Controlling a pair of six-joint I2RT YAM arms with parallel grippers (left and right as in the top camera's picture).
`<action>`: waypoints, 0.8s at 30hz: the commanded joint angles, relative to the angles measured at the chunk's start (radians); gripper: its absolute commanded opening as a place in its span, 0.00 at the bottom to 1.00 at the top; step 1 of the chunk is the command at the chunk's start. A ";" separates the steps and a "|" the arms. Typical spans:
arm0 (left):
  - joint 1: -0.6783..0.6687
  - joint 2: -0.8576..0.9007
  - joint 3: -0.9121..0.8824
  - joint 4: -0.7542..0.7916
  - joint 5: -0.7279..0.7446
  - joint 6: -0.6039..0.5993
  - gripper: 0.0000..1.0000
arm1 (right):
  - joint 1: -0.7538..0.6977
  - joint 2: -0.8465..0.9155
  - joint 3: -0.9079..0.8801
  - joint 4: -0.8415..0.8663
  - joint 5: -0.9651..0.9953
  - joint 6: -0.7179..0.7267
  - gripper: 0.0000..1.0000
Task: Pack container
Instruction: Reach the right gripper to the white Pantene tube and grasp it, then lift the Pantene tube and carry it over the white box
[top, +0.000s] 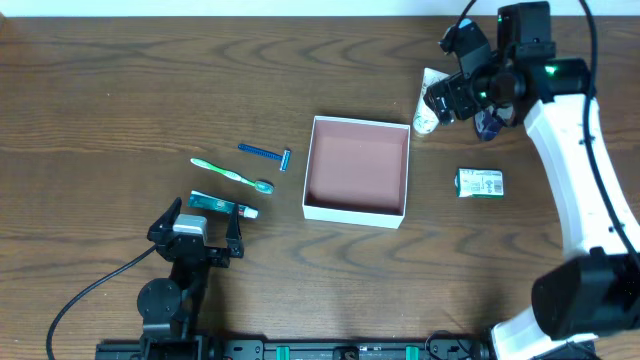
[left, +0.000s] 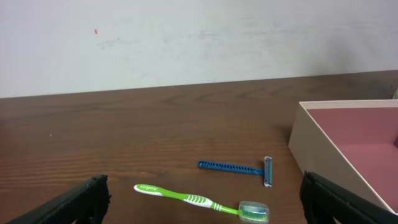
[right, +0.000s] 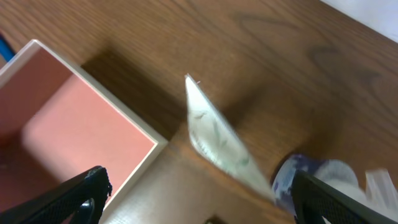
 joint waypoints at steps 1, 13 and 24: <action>0.005 -0.005 -0.019 -0.032 0.014 -0.001 0.98 | -0.026 0.032 0.015 0.023 0.001 -0.045 0.93; 0.005 -0.005 -0.019 -0.032 0.014 -0.001 0.98 | -0.062 0.087 0.015 0.088 0.000 -0.049 0.47; 0.005 -0.005 -0.019 -0.032 0.014 -0.001 0.98 | -0.062 0.088 0.015 0.088 -0.016 -0.024 0.01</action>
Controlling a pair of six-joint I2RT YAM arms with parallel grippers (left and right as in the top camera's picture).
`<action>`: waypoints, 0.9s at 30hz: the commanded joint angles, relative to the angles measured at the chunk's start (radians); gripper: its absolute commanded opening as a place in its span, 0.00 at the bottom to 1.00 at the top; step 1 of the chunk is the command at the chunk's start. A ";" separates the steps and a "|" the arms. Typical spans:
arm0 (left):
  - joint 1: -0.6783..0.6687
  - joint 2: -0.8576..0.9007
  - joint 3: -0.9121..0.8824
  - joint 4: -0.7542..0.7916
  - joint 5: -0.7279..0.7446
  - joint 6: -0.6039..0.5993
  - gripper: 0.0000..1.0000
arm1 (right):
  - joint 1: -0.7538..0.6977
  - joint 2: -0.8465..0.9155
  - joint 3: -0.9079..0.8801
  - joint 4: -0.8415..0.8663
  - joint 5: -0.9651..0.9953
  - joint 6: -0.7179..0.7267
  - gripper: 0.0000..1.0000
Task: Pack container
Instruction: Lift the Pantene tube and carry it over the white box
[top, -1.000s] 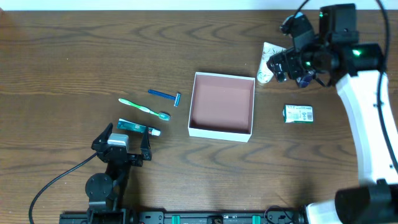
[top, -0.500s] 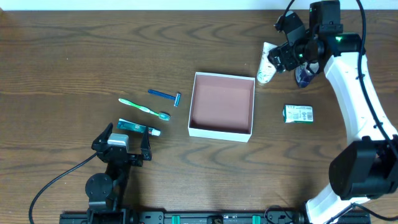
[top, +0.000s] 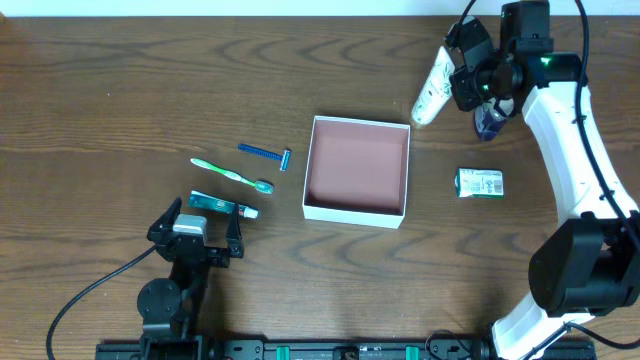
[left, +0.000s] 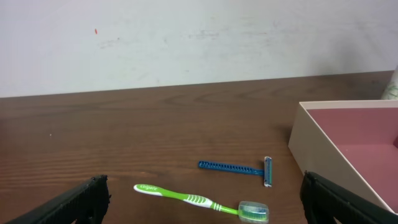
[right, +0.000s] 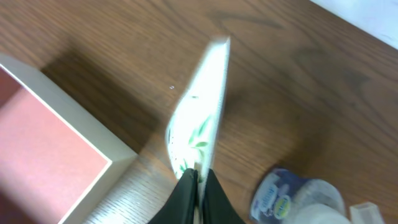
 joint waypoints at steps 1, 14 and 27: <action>0.005 -0.005 -0.019 -0.032 0.014 -0.001 0.98 | -0.009 0.005 0.014 -0.002 -0.013 0.013 0.01; 0.005 -0.005 -0.019 -0.032 0.014 -0.001 0.98 | -0.009 -0.018 0.080 -0.012 -0.066 0.129 0.01; 0.005 -0.005 -0.019 -0.032 0.014 -0.001 0.98 | 0.081 -0.240 0.189 -0.098 -0.119 0.177 0.02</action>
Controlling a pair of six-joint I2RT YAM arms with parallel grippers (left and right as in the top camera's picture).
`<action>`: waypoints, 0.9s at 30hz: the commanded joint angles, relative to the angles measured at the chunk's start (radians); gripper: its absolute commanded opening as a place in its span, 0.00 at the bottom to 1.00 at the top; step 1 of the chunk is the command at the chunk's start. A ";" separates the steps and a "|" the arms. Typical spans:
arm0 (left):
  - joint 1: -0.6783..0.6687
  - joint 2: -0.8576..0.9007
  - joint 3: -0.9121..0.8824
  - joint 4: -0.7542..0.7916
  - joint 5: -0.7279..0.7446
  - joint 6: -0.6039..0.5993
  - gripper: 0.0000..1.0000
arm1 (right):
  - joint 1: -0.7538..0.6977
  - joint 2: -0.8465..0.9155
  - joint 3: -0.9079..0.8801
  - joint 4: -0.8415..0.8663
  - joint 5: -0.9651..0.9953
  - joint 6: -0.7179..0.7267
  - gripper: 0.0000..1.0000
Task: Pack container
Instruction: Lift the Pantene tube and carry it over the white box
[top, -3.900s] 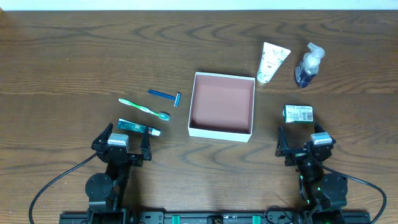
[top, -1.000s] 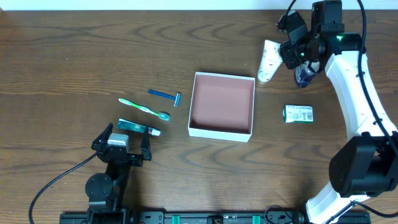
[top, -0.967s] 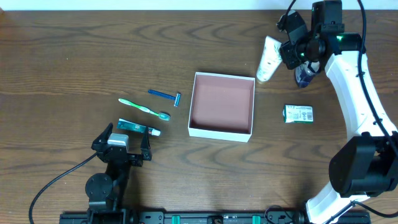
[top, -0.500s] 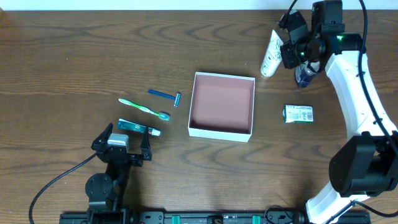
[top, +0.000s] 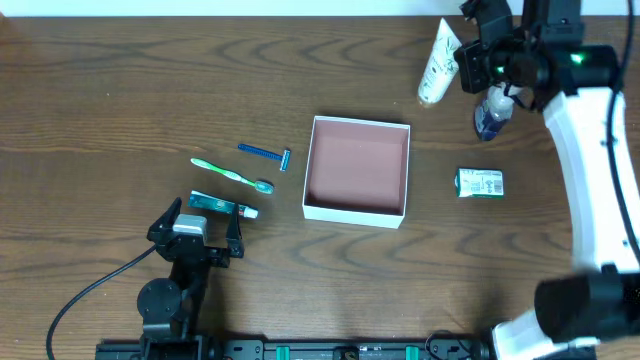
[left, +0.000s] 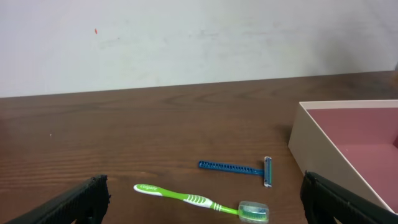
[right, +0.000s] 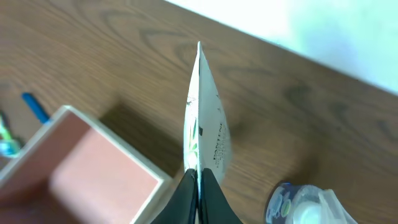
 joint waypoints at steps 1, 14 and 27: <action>0.005 -0.005 -0.019 -0.032 0.014 -0.001 0.98 | 0.063 -0.117 0.048 -0.006 -0.042 0.039 0.01; 0.005 -0.005 -0.019 -0.032 0.014 -0.001 0.98 | 0.307 -0.172 0.043 -0.084 0.019 0.333 0.02; 0.005 -0.005 -0.019 -0.032 0.014 -0.001 0.98 | 0.557 -0.014 0.037 -0.070 0.451 0.591 0.01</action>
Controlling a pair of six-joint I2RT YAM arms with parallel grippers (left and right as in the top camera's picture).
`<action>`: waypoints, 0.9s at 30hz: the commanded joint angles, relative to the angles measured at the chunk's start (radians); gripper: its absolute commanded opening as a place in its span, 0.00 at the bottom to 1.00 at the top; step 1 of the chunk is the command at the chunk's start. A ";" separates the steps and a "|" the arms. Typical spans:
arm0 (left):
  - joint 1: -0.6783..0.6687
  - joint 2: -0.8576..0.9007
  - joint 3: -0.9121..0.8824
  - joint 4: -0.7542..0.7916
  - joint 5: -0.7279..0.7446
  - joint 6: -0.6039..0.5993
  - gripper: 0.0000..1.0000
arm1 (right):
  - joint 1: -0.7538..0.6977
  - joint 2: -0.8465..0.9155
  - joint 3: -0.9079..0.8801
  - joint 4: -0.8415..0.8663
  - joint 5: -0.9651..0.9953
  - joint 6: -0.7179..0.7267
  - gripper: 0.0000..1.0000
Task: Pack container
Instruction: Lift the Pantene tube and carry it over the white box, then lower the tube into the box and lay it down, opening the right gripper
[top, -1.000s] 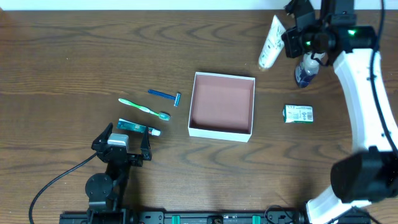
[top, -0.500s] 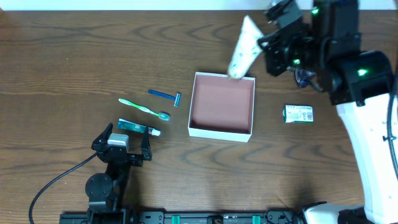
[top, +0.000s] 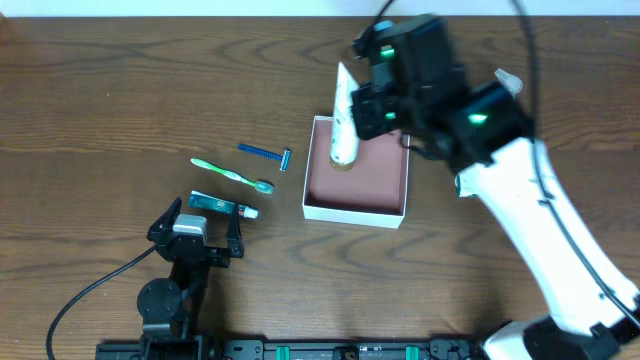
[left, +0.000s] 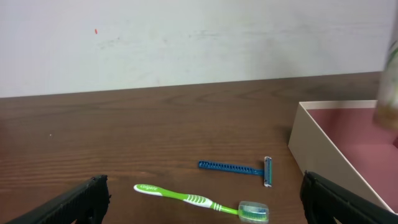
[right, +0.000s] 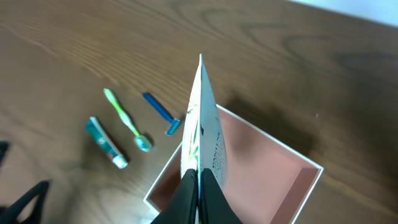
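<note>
A white box with a pink inside (top: 355, 213) stands mid-table. My right gripper (top: 372, 108) is shut on the flat end of a white tube (top: 343, 128), which hangs cap-down over the left part of the box. In the right wrist view the tube (right: 202, 118) runs up from the closed fingertips (right: 198, 177), with the box (right: 163, 182) below. Left of the box lie a blue razor (top: 265, 153), a green toothbrush (top: 232, 175) and a small teal toothpaste tube (top: 222, 205). My left gripper (top: 195, 232) rests open near the front edge, behind the toothbrush (left: 202, 203) and razor (left: 235, 167).
My right arm (top: 520, 190) stretches across the right side of the table and hides what lies under it. In the left wrist view, a pale wall (left: 186, 43) closes off the far side of the table.
My right gripper has moved left and forward with the white tube, from above the table behind the box's right corner to over the box's left part. The left arm has not moved.
My right gripper was open over the white tube lying behind the box's right corner, beside a bottle. Then it was shut on the tube's end. Then it held the tube up off the table, and now the tube hangs over the box.
</note>
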 joint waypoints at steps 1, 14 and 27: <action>0.005 -0.005 -0.019 -0.032 0.014 -0.001 0.98 | 0.056 0.050 0.016 0.023 0.190 0.099 0.02; 0.005 -0.005 -0.019 -0.032 0.014 -0.001 0.98 | 0.102 0.247 0.016 0.166 0.296 0.185 0.02; 0.005 -0.005 -0.019 -0.032 0.014 -0.001 0.98 | 0.102 0.272 0.016 0.253 0.340 0.185 0.01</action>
